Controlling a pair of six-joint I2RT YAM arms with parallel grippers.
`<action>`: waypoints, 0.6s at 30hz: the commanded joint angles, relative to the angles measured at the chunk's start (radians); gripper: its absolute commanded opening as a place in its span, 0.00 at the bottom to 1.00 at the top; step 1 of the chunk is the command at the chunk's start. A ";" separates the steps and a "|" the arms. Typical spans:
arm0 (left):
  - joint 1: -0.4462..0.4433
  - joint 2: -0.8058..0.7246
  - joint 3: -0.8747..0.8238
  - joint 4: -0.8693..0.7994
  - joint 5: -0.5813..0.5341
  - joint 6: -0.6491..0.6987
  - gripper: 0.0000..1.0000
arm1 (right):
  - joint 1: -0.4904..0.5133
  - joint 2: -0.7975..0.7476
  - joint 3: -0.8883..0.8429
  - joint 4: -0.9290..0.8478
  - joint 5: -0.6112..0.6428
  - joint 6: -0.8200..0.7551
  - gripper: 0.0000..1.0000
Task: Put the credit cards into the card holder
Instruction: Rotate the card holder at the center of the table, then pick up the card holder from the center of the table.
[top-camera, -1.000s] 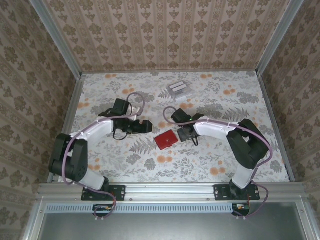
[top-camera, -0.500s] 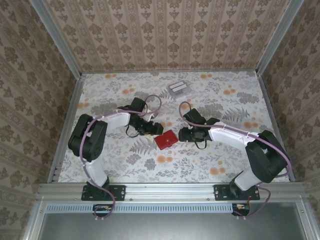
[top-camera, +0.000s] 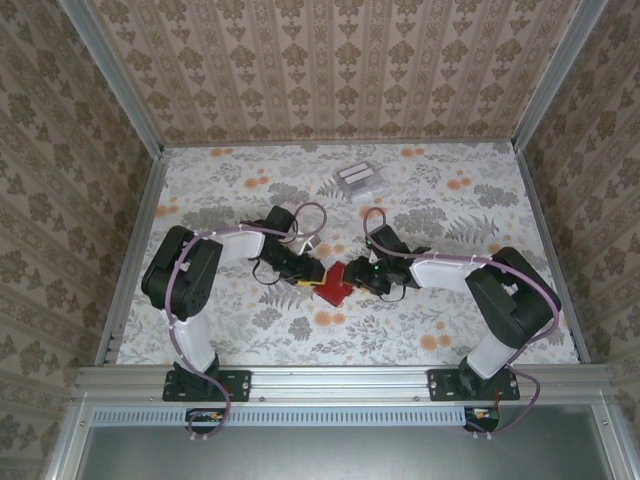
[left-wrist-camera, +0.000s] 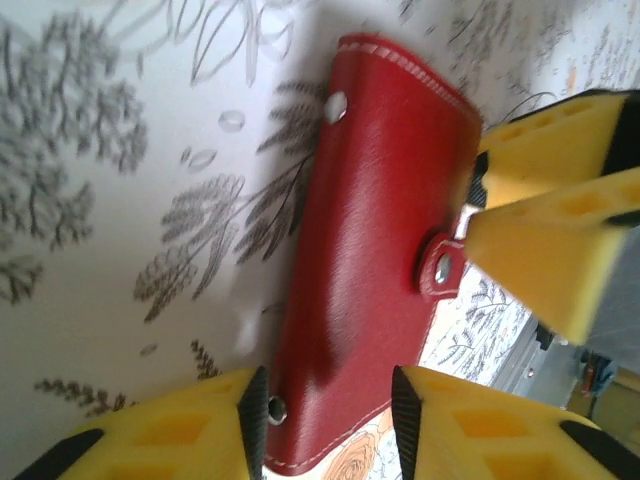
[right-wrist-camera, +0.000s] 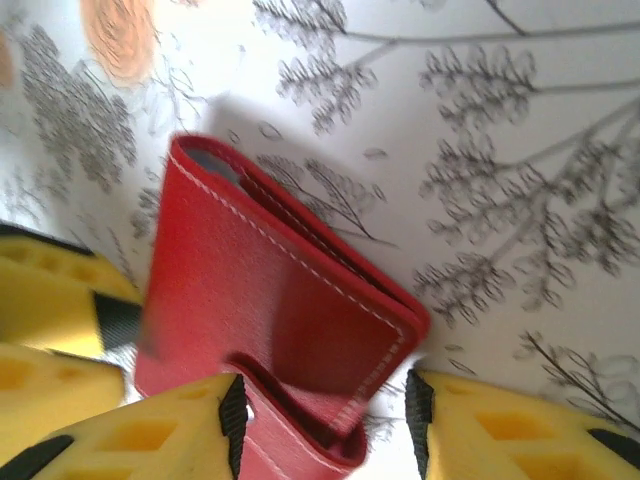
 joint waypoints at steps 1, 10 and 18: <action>-0.002 -0.038 -0.032 -0.016 0.035 0.003 0.36 | 0.003 0.060 0.035 0.068 -0.024 0.042 0.47; 0.000 -0.028 -0.066 0.056 0.023 -0.048 0.43 | 0.003 0.094 0.045 0.123 -0.057 0.026 0.37; 0.008 -0.027 -0.068 0.121 0.055 -0.101 0.12 | 0.003 0.105 0.034 0.182 -0.080 0.025 0.34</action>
